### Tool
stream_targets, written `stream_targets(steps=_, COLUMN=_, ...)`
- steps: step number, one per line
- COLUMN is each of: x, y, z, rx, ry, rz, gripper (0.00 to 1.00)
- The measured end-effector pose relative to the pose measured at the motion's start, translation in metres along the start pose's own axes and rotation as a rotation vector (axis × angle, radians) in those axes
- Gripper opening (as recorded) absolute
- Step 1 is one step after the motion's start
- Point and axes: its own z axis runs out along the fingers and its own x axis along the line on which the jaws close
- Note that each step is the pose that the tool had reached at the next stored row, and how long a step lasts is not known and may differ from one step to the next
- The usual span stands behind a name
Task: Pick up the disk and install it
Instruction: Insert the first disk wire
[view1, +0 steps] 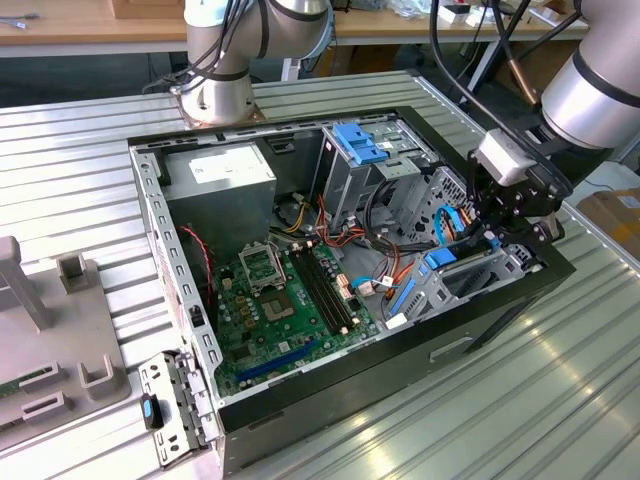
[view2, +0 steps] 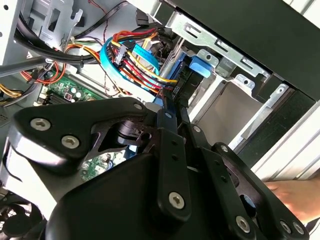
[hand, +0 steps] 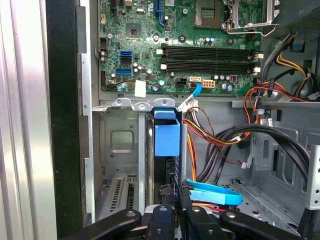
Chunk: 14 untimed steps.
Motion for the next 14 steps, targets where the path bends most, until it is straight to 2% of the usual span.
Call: stream_targets(steps=14, x=-0.0002, y=0.0005, z=0.0027, rx=0.0010, ry=0.0005, rz=0.010, gripper=0.16)
